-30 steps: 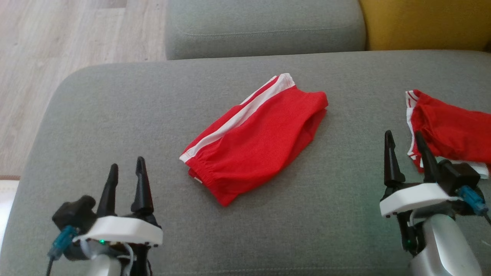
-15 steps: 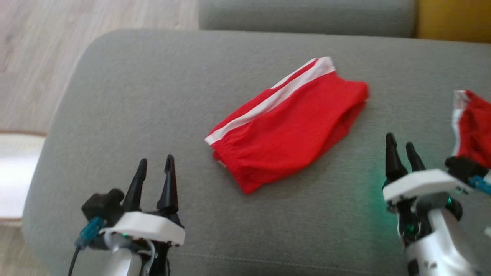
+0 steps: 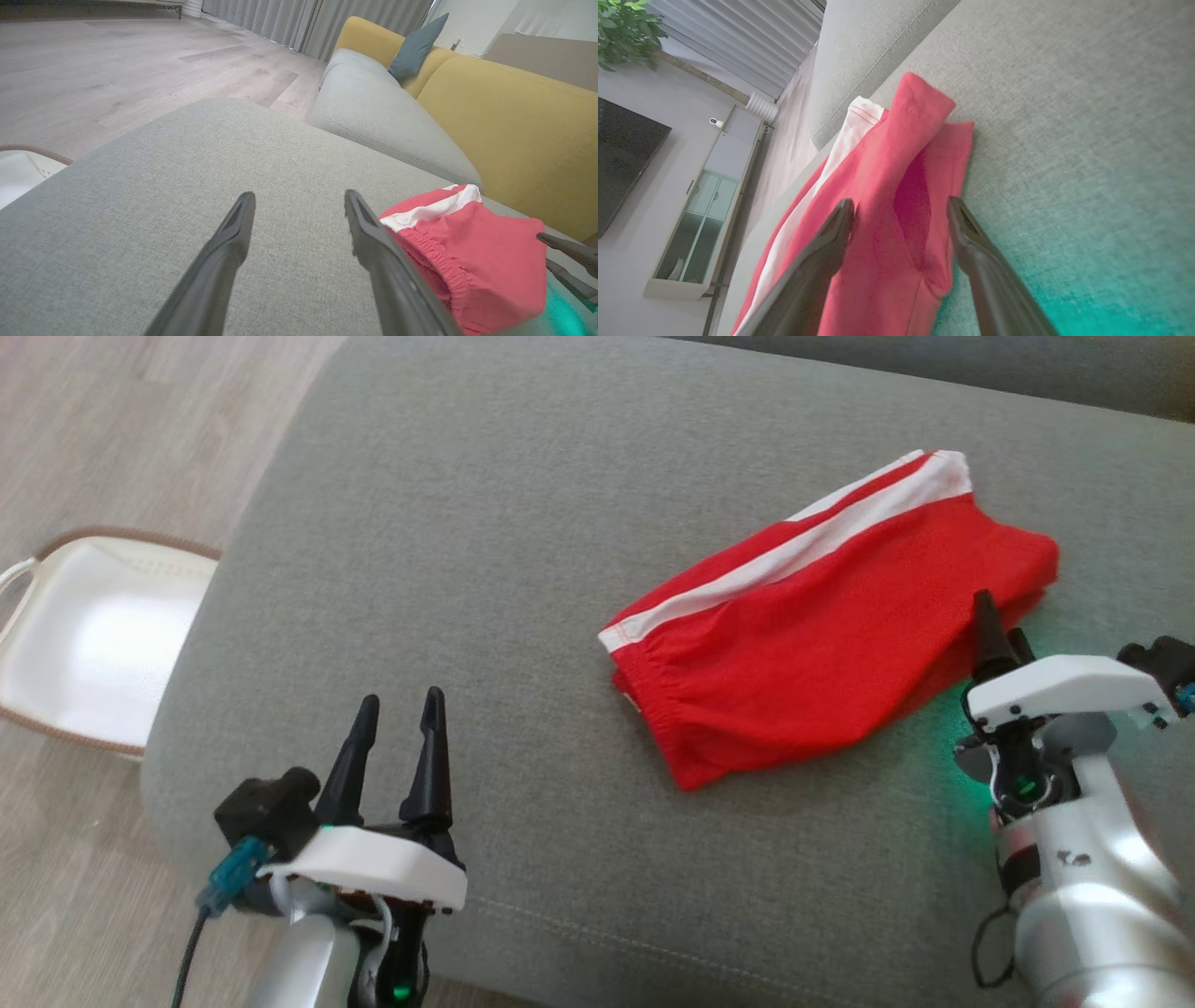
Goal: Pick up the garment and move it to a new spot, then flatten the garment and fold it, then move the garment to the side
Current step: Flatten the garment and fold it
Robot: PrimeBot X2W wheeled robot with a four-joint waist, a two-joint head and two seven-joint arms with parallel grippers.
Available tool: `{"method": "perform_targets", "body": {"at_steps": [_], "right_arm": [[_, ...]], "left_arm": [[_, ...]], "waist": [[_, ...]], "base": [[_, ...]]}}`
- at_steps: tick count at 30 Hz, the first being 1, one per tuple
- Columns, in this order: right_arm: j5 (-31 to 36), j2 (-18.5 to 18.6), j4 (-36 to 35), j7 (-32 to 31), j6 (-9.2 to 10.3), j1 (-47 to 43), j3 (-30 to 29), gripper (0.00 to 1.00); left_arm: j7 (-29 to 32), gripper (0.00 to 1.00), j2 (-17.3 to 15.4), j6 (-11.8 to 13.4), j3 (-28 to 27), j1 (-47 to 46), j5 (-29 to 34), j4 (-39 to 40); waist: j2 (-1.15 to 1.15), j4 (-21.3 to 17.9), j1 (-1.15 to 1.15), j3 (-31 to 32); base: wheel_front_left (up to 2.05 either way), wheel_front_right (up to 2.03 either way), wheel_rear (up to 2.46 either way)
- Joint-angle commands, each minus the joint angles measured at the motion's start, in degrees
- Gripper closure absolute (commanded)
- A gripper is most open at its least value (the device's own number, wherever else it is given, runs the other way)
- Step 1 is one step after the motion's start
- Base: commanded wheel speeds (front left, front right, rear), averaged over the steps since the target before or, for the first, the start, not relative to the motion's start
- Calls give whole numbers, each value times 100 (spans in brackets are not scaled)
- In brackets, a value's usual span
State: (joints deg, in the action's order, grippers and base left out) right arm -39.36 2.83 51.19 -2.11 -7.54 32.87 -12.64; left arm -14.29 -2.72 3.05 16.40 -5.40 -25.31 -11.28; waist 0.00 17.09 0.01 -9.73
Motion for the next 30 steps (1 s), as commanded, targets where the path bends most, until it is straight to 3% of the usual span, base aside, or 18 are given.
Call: {"method": "perform_targets", "body": {"at_steps": [1, 16, 30], "right_arm": [[57, 5, -125, 26, 5, 203, 93, 0], [1414, 136, 1901, 491, 5, 1247, -1317, 0], [2422, 302, 2269, -107, 5, 1828, -2159, 0]], "left_arm": [[-71, 0, -16, 12, -128, -232, -8, 167], [-71, 0, -16, 78, 14, -215, -19, 264], [-71, 0, -16, 41, 32, -369, -119, 283]], "waist": [[0, 57, -1, -32], [0, 148, -1, -26], [0, 257, -1, -311]], "base": [[0, 0, 0], [0, 0, 0], [0, 0, 0]]}}
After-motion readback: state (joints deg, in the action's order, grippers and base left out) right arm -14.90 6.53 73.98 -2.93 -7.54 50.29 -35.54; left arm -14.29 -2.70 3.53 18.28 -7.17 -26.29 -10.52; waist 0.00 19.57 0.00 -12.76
